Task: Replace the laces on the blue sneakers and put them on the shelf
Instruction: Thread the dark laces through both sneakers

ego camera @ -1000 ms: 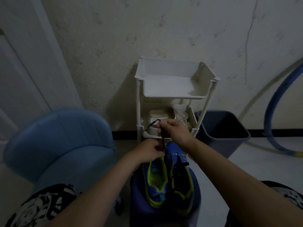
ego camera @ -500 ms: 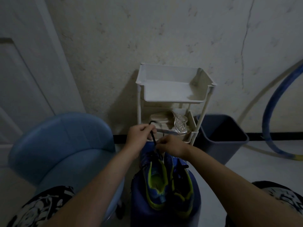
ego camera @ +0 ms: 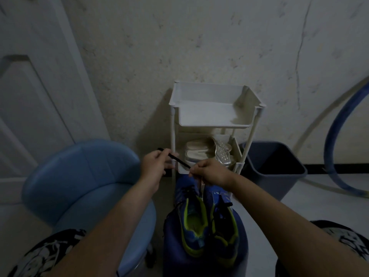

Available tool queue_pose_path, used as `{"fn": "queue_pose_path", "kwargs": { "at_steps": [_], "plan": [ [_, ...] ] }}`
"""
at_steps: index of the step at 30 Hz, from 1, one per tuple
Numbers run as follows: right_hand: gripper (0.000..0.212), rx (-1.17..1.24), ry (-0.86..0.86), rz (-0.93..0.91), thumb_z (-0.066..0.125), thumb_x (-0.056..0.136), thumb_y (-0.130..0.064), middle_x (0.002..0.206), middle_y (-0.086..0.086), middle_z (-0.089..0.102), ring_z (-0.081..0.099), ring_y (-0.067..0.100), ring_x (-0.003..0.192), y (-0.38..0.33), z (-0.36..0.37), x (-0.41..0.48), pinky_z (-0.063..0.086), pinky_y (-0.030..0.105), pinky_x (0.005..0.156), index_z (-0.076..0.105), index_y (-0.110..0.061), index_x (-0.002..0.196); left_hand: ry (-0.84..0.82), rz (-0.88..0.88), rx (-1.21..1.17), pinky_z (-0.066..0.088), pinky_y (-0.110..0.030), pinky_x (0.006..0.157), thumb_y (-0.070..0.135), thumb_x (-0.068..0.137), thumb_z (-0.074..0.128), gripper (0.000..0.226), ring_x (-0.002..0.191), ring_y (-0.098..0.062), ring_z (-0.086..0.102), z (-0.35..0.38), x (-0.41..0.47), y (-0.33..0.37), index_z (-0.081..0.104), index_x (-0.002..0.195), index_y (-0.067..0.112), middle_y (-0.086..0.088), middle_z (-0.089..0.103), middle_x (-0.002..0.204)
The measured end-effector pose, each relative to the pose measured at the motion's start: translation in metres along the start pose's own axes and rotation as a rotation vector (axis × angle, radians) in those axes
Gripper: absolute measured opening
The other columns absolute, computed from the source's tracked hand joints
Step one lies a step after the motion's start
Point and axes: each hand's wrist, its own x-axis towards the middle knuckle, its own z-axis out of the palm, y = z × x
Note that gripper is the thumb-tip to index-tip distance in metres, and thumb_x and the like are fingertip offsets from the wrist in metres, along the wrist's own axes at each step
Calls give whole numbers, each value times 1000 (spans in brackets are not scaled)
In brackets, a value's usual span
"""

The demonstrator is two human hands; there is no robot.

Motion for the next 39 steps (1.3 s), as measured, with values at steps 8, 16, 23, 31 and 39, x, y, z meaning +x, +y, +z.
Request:
{"fn": "queue_pose_path", "kwargs": {
  "at_steps": [8,16,23,31,39],
  "plan": [
    [24,-652,150,138,54,84,-25,94,11,73,66,27,86,17,-21,9,55,33,76,74,-12,86,6,-19,67,42,-21,44,21,98,57,17,57,-12,62,-4,-1,-6,69,89,14,1,72,86],
    [24,-29,-79,-55,54,97,-13,88,3,72,59,23,49,4,5,-3,45,27,41,62,-15,120,-193,177,359,44,-17,44,18,85,74,12,50,-12,65,25,-18,-15,69,78,27,2,73,72],
    [25,-314,13,-22,55,98,-14,72,8,66,60,30,65,9,-9,4,47,28,56,69,-17,77,-200,198,453,47,-25,46,24,90,68,17,53,-14,63,16,-8,-24,72,75,30,-2,73,73],
    [30,-525,-57,-58,69,88,-32,99,-6,72,65,-1,80,21,1,10,53,20,74,70,-27,117,-259,34,551,46,-21,47,30,85,74,16,50,-12,64,18,-8,-41,73,76,17,4,73,67],
    [7,-449,12,-12,73,86,-21,75,5,75,62,14,49,29,2,14,57,34,56,75,-24,80,-393,-135,486,43,-21,42,26,99,56,20,53,-12,61,15,-5,-51,70,95,12,1,75,77]
  ]
}}
